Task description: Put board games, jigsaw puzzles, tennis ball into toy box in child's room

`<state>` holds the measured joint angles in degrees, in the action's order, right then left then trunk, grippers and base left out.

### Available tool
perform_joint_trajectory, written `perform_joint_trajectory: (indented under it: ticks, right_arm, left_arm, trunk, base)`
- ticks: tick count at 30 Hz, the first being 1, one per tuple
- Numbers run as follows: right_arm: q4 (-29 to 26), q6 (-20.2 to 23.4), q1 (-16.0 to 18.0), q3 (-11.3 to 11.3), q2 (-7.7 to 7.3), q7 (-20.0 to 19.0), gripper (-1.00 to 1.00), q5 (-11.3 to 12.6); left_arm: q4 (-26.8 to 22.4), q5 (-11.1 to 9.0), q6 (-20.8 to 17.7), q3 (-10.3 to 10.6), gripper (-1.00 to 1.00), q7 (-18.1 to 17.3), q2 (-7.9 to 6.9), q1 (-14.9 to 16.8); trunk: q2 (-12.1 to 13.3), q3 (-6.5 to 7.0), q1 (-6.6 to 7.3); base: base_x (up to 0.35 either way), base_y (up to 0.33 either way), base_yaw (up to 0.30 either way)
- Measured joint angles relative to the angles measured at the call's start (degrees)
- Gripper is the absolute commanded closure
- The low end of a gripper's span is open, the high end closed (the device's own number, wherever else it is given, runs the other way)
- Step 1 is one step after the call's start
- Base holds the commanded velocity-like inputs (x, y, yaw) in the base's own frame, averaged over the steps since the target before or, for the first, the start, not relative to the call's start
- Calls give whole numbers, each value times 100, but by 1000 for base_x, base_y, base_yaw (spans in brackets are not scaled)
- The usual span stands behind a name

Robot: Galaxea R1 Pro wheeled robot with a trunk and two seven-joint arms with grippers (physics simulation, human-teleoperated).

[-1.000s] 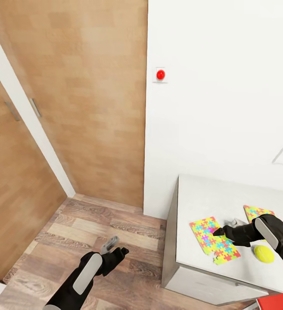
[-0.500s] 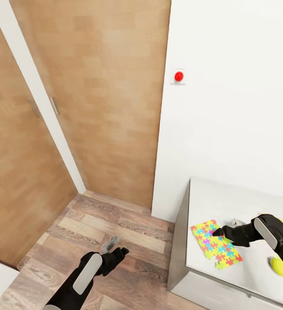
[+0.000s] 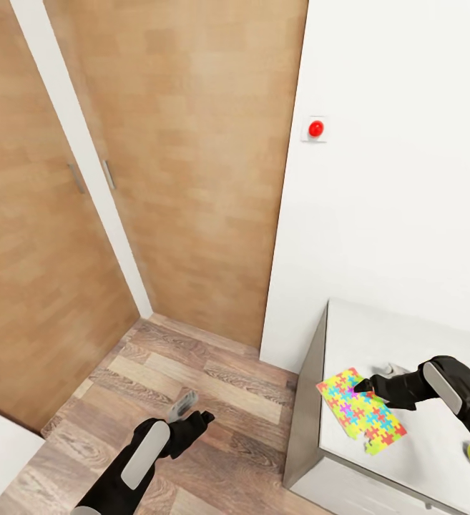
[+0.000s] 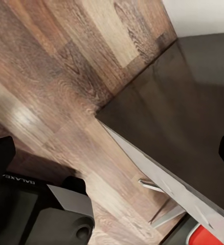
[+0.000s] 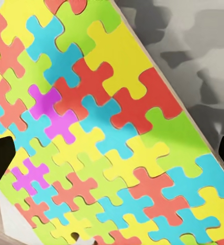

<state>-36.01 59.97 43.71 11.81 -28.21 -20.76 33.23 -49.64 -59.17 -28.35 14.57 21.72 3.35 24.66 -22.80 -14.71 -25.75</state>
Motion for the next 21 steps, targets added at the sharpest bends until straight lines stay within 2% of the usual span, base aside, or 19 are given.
perform_joint_trajectory:
  ticks: [14, 21]
  right_arm:
    - [0, 0, 0, -1, -10, 0, -100, -1]
    - [0, 0, 0, -1, -7, 0, -100, -2]
  left_arm:
    - [0, 1, 0, -1, -100, -68, 1, -2]
    - [0, 0, 0, -4, -100, -73, 1, 0]
  trunk:
    - [0, 2, 0]
    - [0, 2, -2]
  base:
    - [-1, 0, 9]
    - [-115, 0, 4]
